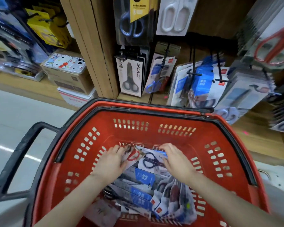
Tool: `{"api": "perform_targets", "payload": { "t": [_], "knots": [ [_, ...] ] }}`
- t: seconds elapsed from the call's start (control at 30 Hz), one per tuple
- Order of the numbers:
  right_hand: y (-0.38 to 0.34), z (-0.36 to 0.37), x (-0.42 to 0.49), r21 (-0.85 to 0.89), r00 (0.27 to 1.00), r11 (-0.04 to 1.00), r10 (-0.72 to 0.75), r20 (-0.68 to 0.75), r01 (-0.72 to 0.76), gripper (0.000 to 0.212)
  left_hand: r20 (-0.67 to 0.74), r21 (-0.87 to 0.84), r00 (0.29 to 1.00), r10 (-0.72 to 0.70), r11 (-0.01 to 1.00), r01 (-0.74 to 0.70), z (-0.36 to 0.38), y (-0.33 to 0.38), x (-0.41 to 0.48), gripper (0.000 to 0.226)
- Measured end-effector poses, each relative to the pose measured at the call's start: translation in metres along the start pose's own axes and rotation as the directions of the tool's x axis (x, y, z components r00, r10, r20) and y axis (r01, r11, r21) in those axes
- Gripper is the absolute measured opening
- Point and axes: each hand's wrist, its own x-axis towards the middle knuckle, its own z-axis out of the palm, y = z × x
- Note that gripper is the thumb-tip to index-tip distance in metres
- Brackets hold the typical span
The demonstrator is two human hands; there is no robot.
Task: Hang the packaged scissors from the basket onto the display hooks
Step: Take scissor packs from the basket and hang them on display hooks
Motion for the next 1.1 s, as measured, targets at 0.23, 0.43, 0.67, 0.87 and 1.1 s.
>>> {"api": "perform_targets", "payload": {
  "t": [0.23,0.43,0.67,0.87,1.1],
  "knots": [
    [0.022,0.062,0.011,0.166,0.899,0.932,0.248,0.361,-0.323,0.062,0.327,-0.180,0.909,-0.259,0.927,0.329,0.035,-0.017,-0.007,0.062],
    [0.044,0.092,0.028,0.187,0.847,0.879,0.334,0.414,-0.439,0.075,0.291,-0.226,0.898,-0.331,0.888,0.400,0.046,-0.016,-0.006,0.058],
    [0.050,0.101,0.041,-0.074,0.859,0.925,0.375,0.348,-0.373,0.079,0.304,-0.305,0.873,-0.380,0.830,0.467,0.050,-0.016,-0.003,0.053],
    [0.061,0.091,0.047,0.013,0.824,0.901,0.391,0.411,-0.434,0.092,0.321,-0.430,0.820,-0.474,0.699,0.572,0.055,-0.018,-0.004,0.068],
    [0.059,0.076,0.039,-0.007,0.895,0.938,0.334,0.296,-0.348,0.067,0.389,-0.426,0.716,-0.579,0.576,0.697,0.059,-0.011,0.005,0.096]
  ]
}}
